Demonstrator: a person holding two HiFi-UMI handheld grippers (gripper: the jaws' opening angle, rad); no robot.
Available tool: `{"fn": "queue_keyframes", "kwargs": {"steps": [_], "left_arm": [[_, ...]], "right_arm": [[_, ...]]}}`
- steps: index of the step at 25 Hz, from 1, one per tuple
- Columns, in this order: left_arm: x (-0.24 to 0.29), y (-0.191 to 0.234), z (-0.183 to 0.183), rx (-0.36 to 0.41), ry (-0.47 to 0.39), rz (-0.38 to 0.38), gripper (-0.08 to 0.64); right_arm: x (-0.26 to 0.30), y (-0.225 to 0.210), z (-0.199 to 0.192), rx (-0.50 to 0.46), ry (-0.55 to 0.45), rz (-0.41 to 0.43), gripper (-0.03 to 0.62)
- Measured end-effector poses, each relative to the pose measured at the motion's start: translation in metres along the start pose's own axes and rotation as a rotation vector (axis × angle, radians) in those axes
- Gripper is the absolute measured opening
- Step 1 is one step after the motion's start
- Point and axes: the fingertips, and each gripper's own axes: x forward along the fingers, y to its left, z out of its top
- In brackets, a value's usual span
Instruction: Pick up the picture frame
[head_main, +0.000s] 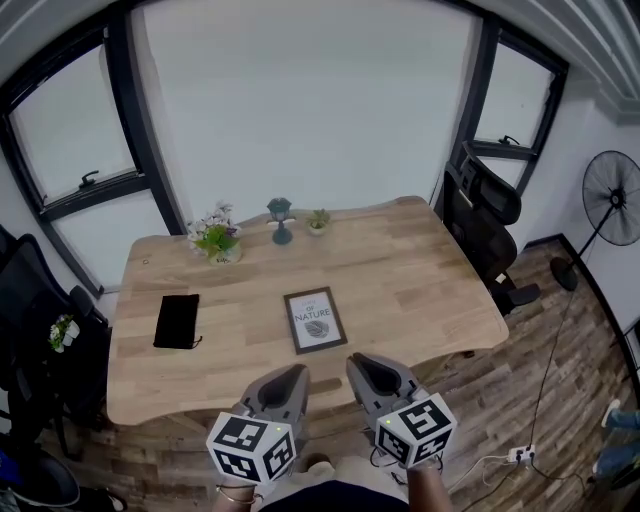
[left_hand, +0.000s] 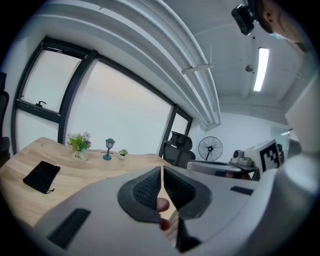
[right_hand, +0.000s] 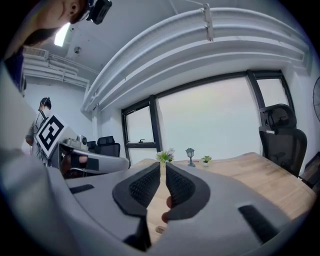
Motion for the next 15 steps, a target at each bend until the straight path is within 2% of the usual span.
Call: {"fn": "queue_keyframes", "kwargs": {"steps": [2,4,9,15], "left_arm": [[0.002,0.001,0.0,-0.01,-0.001,-0.02,0.026],[0.005,0.001,-0.001,-0.019,0.003,-0.039,0.077],[0.012,0.002,-0.002,-0.031,0.015,-0.066,0.121],[0.023,0.011,-0.004,-0.044,0.022,-0.065,0.154]], "right_arm": [[0.002,-0.002,-0.003,0.009,0.009,0.002,0.029],[0.005,-0.003,-0.005,0.012,0.021,0.006,0.073],[0.009,-0.007,-0.01,0.023,0.042,0.008,0.119],[0.018,-0.019,-0.018,0.015,0.084,0.008,0.182]]}}
